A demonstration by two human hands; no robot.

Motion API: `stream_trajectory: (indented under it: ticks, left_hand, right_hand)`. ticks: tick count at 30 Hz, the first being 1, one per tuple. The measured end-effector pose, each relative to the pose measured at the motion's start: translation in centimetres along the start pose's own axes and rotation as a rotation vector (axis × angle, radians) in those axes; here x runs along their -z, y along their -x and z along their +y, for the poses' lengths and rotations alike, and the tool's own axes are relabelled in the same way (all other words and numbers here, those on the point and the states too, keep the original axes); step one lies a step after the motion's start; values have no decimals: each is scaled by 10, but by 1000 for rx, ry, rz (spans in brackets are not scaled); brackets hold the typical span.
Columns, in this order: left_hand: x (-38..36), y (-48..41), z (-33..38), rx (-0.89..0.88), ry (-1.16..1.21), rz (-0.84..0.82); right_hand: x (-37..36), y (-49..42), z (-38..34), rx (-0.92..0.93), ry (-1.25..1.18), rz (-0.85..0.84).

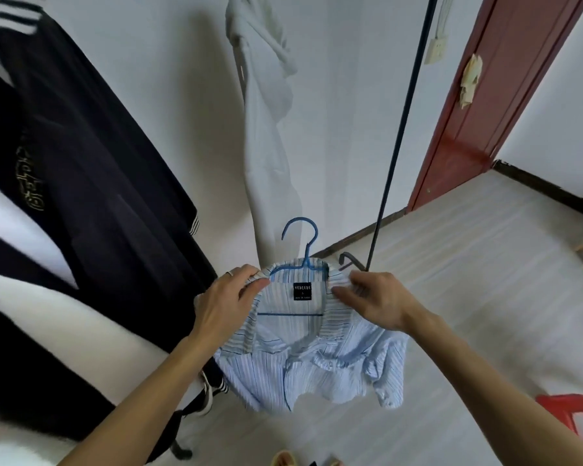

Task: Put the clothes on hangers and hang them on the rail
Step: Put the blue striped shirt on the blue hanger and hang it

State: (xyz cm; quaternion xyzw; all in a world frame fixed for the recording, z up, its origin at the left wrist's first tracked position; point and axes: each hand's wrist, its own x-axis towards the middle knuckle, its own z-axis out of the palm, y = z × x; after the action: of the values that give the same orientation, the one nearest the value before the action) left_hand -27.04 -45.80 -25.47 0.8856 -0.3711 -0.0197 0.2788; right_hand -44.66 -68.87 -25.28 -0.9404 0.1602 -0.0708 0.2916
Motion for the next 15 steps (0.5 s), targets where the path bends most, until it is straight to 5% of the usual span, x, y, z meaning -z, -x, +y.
stream_trajectory:
  ticks: [8,15]
  left_hand:
    - [30,-21,4,148,-3,11]
    - [128,-53,45,11,-174,256]
  right_hand:
    - [27,-20,-78,9,-314,-154]
    - [68,-63,-159,76,-511,-89]
